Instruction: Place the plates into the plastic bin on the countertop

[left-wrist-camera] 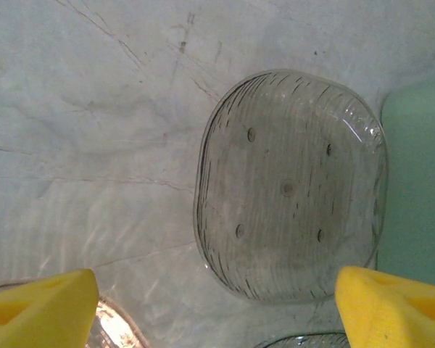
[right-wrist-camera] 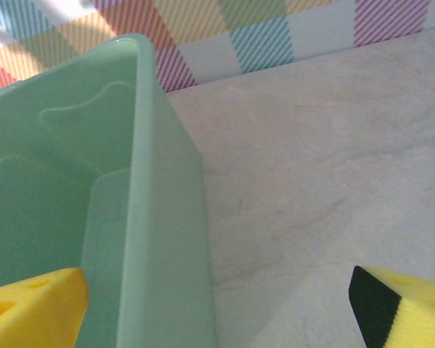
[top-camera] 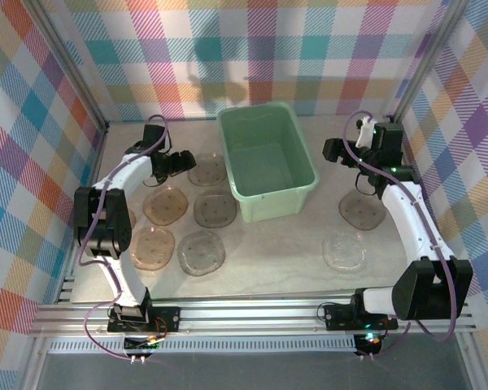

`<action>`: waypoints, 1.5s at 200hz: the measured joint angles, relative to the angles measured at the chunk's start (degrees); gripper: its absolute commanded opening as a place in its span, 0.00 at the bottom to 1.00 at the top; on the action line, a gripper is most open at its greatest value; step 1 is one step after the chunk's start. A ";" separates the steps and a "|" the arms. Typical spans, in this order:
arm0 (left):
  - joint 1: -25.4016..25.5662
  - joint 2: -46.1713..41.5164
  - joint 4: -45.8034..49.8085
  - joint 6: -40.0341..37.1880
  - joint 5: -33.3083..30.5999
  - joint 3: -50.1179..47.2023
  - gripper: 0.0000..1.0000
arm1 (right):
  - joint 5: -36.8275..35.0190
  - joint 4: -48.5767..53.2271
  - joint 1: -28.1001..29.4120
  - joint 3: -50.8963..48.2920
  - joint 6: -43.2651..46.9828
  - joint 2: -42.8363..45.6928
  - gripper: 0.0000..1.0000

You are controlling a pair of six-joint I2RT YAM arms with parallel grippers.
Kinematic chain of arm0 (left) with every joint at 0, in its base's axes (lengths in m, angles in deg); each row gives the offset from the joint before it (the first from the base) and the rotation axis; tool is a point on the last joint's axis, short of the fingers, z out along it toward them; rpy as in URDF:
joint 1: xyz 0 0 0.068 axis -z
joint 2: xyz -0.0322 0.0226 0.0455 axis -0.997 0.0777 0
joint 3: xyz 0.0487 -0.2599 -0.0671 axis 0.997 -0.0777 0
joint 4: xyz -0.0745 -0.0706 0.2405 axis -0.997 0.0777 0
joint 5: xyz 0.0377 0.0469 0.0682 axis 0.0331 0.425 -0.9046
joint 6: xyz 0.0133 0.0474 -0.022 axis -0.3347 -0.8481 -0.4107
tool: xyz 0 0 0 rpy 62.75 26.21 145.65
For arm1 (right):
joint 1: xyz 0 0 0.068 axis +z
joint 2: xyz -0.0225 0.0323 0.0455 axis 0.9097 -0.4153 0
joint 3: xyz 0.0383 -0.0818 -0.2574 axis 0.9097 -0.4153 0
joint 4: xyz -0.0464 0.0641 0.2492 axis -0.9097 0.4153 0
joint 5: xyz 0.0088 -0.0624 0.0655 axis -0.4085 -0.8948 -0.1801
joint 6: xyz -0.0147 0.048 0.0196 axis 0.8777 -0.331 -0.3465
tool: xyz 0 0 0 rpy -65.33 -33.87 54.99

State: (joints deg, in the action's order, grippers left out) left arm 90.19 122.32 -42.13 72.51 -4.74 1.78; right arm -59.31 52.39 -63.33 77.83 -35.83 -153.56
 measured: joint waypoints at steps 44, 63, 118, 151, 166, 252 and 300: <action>0.00 6.80 2.82 -0.07 2.95 6.08 0.78 | 0.52 2.38 1.38 2.89 1.03 -3.08 0.93; 0.00 9.44 4.09 -0.24 3.74 8.76 0.77 | 0.46 2.99 1.38 3.85 1.53 -4.42 0.93; 0.09 14.53 6.54 -0.50 3.74 13.60 0.74 | -0.11 3.89 1.38 6.88 2.34 -7.72 0.91; 0.17 16.55 6.86 -1.05 3.78 15.17 0.70 | -0.20 3.85 1.38 8.46 2.36 -9.60 0.91; 0.24 17.42 6.82 -1.36 3.96 15.76 0.70 | -0.37 3.87 1.49 8.79 2.36 -10.62 0.91; 0.72 18.71 6.54 -2.12 5.68 17.35 0.66 | -0.44 3.89 2.10 11.74 2.34 -15.13 0.90; 0.96 20.63 7.19 -3.43 5.55 18.82 0.60 | -0.61 3.85 2.54 12.46 2.34 -16.50 0.90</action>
State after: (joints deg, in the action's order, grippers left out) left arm 91.15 142.95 -34.94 69.08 0.81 20.60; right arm -59.92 56.24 -60.79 90.29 -33.50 -170.07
